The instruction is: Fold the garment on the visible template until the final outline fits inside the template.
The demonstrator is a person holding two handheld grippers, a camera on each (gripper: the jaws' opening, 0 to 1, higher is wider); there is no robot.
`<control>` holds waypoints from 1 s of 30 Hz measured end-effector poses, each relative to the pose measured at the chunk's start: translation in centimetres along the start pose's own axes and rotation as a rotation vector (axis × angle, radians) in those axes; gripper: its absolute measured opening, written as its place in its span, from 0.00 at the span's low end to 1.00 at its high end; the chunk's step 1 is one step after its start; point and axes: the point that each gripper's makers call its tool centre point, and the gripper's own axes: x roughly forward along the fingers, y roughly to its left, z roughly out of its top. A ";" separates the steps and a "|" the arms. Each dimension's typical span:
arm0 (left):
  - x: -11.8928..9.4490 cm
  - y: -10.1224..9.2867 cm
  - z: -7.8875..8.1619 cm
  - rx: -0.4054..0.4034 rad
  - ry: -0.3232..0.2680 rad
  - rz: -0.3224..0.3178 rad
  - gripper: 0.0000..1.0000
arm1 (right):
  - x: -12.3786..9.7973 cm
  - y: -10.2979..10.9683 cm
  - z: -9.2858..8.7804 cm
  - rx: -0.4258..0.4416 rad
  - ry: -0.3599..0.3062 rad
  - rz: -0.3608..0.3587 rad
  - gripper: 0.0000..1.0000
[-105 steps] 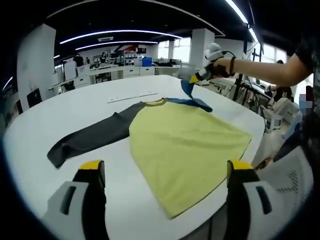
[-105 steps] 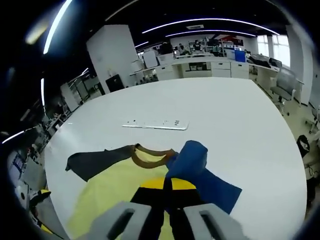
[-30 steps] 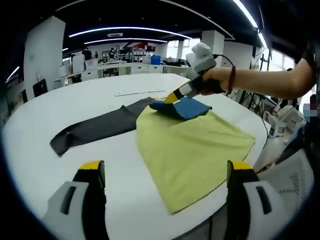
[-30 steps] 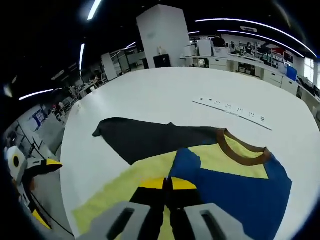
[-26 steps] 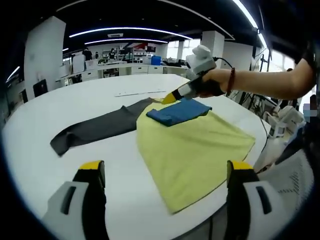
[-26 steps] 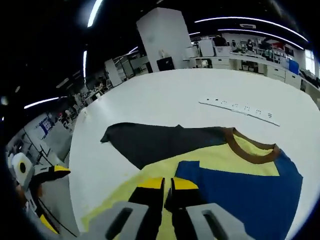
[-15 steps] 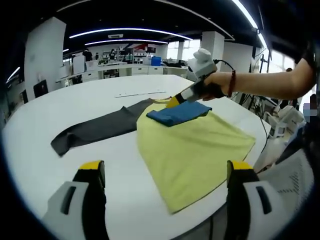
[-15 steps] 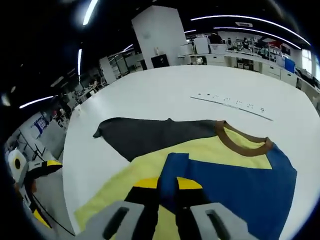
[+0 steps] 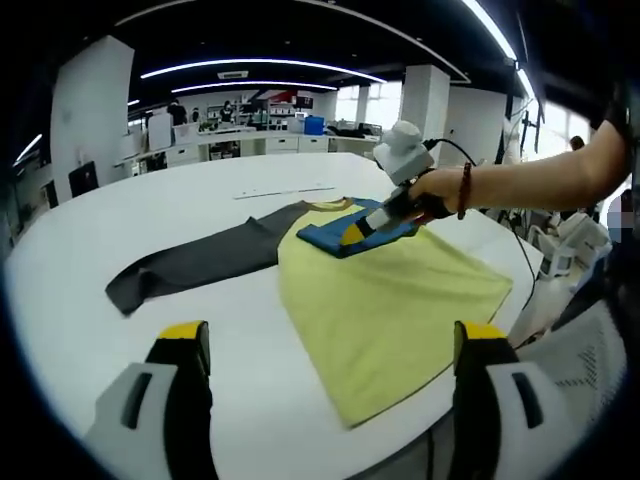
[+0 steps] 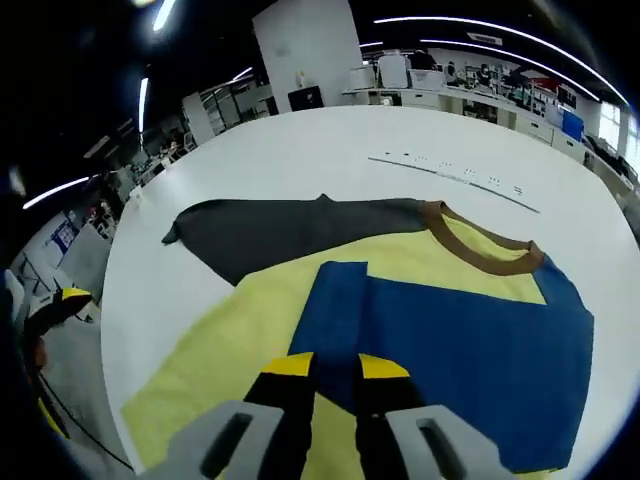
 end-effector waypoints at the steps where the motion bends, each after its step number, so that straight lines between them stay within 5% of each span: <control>1: 0.0 0.0 0.0 0.000 0.000 0.000 0.99 | 0.1 -0.1 -0.2 0.002 0.003 -0.005 0.13; 18: 0.1 0.2 -0.3 0.001 0.006 0.000 0.99 | 0.2 0.6 0.3 0.043 -0.056 -0.004 0.01; 24: 0.1 0.1 -0.2 0.004 0.005 0.000 0.99 | -0.2 3.3 2.3 0.021 -0.121 0.114 0.00; 30: 0.1 -0.1 -0.1 0.006 0.003 0.000 0.99 | 0.3 5.9 1.9 -0.010 -0.106 0.190 0.00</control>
